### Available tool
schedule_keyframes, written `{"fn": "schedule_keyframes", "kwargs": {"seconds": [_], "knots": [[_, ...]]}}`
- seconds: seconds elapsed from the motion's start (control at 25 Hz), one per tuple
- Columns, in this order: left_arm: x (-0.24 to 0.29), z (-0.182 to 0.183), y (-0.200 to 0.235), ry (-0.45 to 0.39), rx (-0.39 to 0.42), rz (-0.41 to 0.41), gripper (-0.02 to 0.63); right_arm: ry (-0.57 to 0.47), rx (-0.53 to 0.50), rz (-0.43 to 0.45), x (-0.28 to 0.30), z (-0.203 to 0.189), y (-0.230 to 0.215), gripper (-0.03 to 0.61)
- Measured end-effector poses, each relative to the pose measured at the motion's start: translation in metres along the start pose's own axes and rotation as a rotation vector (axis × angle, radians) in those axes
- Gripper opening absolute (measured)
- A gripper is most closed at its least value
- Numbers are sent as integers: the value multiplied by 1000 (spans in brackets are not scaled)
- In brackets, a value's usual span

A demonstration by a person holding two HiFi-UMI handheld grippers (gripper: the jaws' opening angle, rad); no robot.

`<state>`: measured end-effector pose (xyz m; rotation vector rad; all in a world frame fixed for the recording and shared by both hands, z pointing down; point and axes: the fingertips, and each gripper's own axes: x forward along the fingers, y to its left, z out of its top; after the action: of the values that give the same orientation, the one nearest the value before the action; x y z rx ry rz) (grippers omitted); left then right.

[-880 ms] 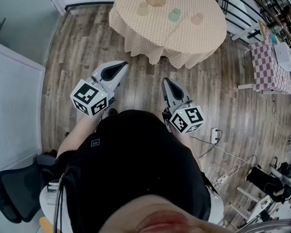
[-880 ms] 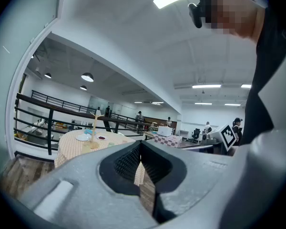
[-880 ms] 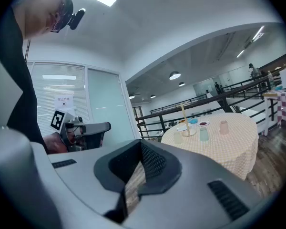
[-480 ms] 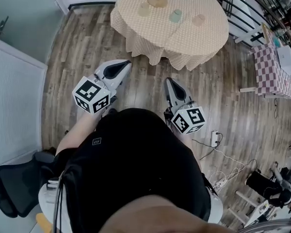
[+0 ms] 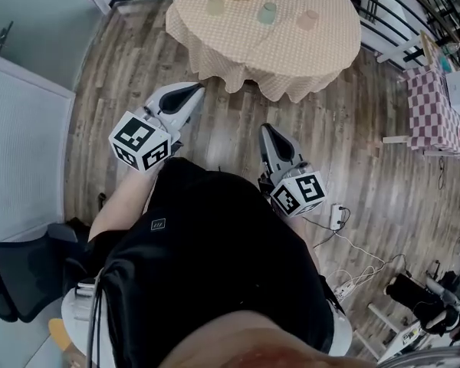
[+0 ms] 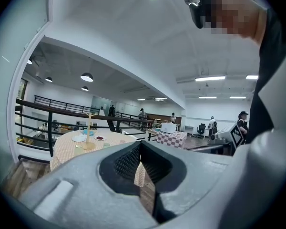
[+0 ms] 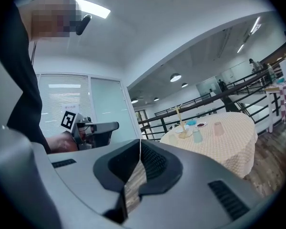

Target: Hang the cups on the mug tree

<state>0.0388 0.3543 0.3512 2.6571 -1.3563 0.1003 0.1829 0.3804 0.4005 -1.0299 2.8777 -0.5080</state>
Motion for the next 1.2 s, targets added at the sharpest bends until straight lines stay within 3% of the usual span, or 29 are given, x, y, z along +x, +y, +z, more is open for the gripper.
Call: {"fn": "schedule_keyframes", "kwargs": {"seconds": [0.48, 0.64, 0.88, 1.2], "knots": [[62, 2, -25, 17, 34, 2, 8, 21, 26, 1, -25, -3, -61, 18], [93, 1, -1, 19, 16, -6, 8, 42, 33, 9, -6, -1, -82, 18], [141, 16, 46, 21, 8, -40, 8, 55, 49, -45, 35, 19, -124, 18], [197, 30, 111, 48, 36, -102, 8, 53, 52, -65, 123, 45, -162, 18]]}}
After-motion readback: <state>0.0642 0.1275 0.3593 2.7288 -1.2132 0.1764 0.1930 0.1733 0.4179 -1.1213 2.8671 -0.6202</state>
